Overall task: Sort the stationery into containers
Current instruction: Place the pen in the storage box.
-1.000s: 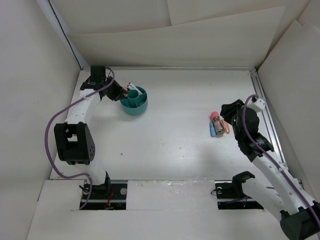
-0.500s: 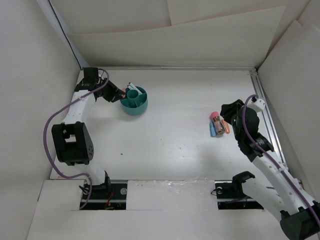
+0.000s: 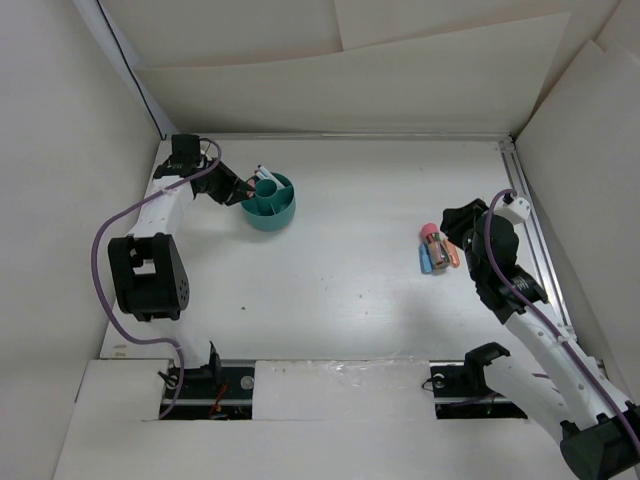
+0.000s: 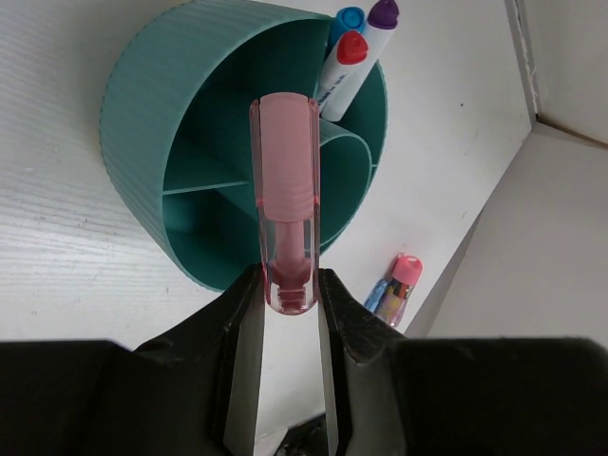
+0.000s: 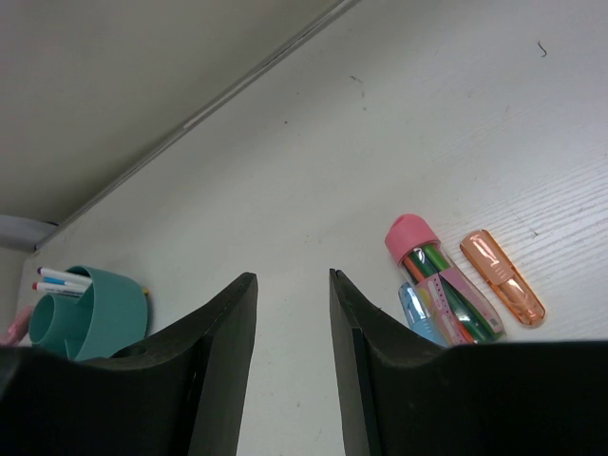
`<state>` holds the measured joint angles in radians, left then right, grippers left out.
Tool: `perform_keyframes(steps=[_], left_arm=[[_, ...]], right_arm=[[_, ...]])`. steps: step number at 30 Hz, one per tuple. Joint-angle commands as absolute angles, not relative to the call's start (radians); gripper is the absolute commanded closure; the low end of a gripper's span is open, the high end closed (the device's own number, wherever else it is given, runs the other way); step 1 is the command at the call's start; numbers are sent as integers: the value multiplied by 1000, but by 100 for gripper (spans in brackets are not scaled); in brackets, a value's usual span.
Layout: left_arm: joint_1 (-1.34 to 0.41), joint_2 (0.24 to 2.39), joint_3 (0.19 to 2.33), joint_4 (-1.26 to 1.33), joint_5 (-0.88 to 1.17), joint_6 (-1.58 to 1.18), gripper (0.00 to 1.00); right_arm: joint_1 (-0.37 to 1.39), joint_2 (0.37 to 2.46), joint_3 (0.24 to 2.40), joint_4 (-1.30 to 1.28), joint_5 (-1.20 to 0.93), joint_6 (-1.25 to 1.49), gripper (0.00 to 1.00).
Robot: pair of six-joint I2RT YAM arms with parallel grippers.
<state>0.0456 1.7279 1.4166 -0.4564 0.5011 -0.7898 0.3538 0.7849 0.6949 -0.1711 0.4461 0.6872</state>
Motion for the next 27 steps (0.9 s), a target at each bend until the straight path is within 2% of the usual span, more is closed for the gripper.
perform_keyframes(steps=[1, 9, 14, 20, 27], left_arm=[[46, 1732, 1460, -479, 517, -776, 93], [46, 1752, 1460, -479, 517, -776, 91], [57, 1773, 1470, -468, 529, -795, 85], [75, 1802, 1479, -437, 540, -804, 85], [75, 1812, 1497, -410, 549, -804, 70]], right_arm=[[348, 772, 715, -126, 440, 680, 58], [348, 772, 715, -126, 440, 680, 58], [348, 772, 715, -126, 440, 680, 58], [348, 772, 715, -126, 440, 680, 58], [348, 772, 715, -126, 440, 680, 58]])
